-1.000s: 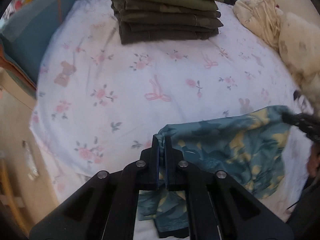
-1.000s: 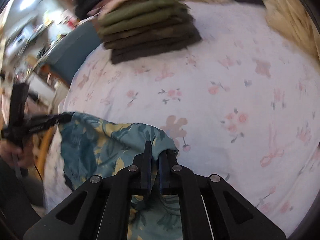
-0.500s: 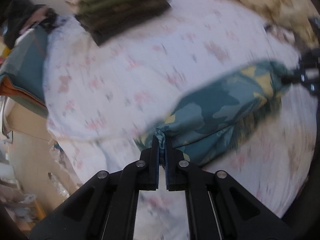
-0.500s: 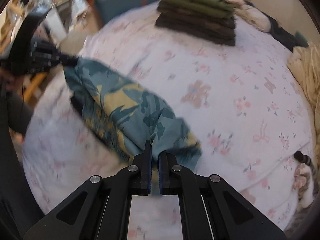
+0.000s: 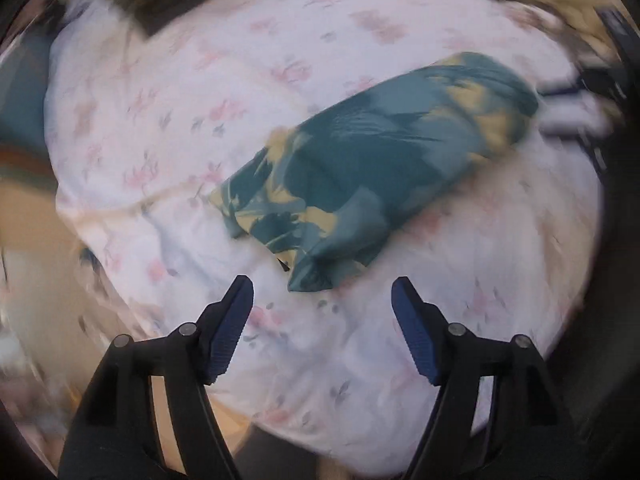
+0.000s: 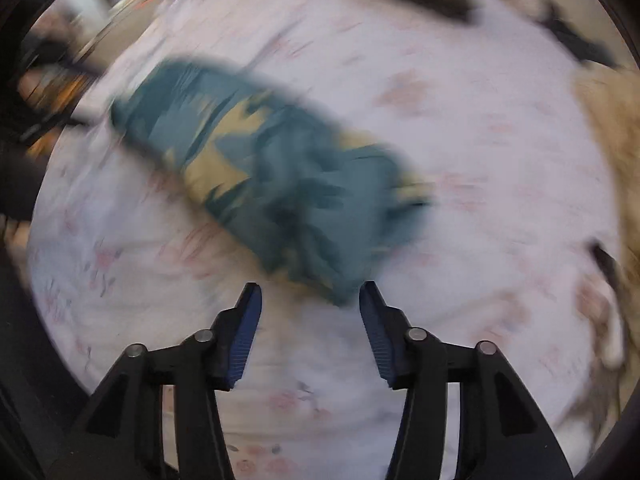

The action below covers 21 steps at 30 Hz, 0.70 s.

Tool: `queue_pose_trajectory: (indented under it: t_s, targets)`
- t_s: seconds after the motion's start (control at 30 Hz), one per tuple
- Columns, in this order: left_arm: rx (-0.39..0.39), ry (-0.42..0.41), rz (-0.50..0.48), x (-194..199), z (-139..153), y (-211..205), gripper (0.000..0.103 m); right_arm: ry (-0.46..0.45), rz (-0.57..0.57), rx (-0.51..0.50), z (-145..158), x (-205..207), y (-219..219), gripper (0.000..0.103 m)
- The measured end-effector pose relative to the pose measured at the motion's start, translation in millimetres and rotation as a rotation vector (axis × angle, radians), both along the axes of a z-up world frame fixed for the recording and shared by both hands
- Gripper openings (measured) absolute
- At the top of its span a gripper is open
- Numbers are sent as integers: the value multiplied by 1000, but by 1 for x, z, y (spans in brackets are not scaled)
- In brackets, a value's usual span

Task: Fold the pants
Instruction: 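Grasp the folded shorts bundle with both grippers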

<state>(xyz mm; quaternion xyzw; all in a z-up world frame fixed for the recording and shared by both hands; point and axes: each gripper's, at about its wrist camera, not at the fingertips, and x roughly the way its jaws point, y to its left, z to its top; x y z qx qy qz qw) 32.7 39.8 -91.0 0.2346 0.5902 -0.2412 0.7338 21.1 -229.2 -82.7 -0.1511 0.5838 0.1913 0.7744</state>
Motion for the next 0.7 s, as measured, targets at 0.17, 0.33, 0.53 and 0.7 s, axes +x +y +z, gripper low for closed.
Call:
queue_pose_trajectory:
  t_s: [0.17,0.33,0.53,0.7]
  targets:
    - [-207,-95,226,26,24,-7,64,-135,-201,183,46,10,-21,49]
    - [-322,-32,408,43,-30,-34,38,-63,-305,366,18,51,-2,24]
    - [-260,3,291,22,-80,-41,47,55,-319,201,-41,50,9,27]
    - [-220,67,360,30,-83,-14,61,73,-418,118,-43,45,-5,30]
